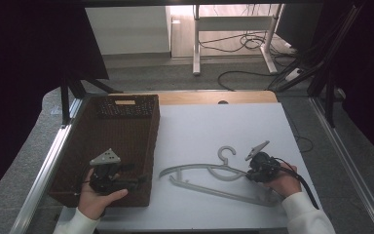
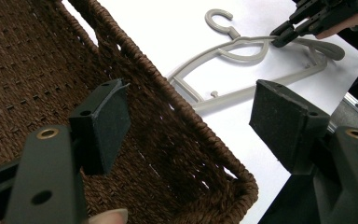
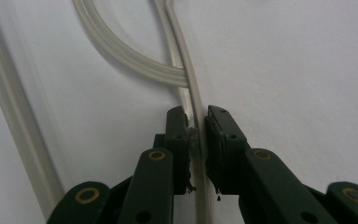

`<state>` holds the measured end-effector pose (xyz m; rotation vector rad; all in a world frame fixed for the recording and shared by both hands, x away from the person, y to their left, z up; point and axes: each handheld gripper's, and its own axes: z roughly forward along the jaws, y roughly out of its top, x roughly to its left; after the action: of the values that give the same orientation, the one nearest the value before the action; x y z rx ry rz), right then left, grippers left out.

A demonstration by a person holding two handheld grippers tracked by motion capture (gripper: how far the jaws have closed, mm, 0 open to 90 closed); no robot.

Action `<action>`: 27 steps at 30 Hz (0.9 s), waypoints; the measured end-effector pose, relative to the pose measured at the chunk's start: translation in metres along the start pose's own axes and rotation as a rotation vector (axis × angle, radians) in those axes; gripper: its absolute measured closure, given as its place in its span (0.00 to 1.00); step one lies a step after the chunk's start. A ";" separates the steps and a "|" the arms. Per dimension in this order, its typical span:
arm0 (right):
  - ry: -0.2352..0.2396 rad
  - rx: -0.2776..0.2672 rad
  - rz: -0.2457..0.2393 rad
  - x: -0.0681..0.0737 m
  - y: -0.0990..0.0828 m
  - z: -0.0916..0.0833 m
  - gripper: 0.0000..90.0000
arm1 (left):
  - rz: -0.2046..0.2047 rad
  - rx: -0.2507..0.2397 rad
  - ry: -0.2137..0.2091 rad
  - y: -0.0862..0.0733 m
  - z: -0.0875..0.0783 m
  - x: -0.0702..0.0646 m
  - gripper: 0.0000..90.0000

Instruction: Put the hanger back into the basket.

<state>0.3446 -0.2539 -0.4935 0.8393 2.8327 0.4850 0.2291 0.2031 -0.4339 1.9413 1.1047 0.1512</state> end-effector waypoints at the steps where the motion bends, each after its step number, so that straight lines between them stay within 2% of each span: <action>1: 0.000 -0.001 -0.009 0.000 0.000 0.000 0.89 | 0.000 0.000 0.000 0.000 0.000 0.000 0.31; 6: -0.002 -0.007 -0.034 0.002 0.000 0.000 0.91 | -0.004 -0.003 0.000 0.000 -0.001 0.000 0.31; 9: -0.033 -0.035 -0.045 0.000 -0.003 -0.004 0.92 | -0.004 -0.004 0.001 0.000 -0.001 0.000 0.31; 10: -0.033 -0.035 -0.045 0.000 -0.003 -0.004 0.92 | -0.004 -0.004 0.001 0.000 -0.001 0.000 0.31; 11: -0.044 -0.058 -0.060 -0.002 -0.005 -0.007 0.92 | -0.005 -0.004 0.001 0.000 -0.002 0.000 0.31; 14: -0.054 -0.072 -0.057 -0.002 -0.006 -0.010 0.92 | -0.006 -0.007 0.001 0.000 -0.002 0.000 0.31; 16: -0.075 -0.089 -0.065 -0.003 -0.007 -0.014 0.92 | -0.005 -0.007 0.001 0.000 -0.003 0.000 0.31; 17: -0.104 -0.108 -0.071 -0.003 -0.008 -0.017 0.92 | -0.005 -0.008 0.001 0.000 -0.003 0.000 0.31; 18: -0.104 -0.108 -0.071 -0.003 -0.008 -0.017 0.92 | -0.005 -0.008 0.001 0.000 -0.003 0.000 0.31; 19: -0.140 -0.134 -0.084 -0.003 -0.009 -0.022 0.92 | -0.004 -0.008 0.000 0.000 -0.003 0.000 0.31; 20: -0.152 -0.145 -0.085 -0.003 -0.010 -0.024 0.92 | -0.005 -0.009 -0.001 0.000 -0.003 0.000 0.31; 21: -0.152 -0.145 -0.085 -0.003 -0.010 -0.024 0.92 | -0.005 -0.009 -0.001 0.000 -0.003 0.000 0.31; 24: -0.174 -0.217 -0.088 -0.005 -0.013 -0.039 0.92 | -0.007 -0.011 -0.001 0.000 -0.003 0.000 0.31; 26: -0.173 -0.226 -0.089 -0.006 -0.013 -0.041 0.92 | -0.006 -0.011 -0.001 0.000 -0.003 0.000 0.31; 27: -0.180 -0.251 -0.101 -0.005 -0.013 -0.049 0.92 | -0.006 -0.012 -0.001 0.001 -0.003 0.000 0.31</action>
<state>0.3307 -0.2803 -0.4517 0.6538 2.5668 0.6948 0.2275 0.2048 -0.4312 1.9277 1.1061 0.1530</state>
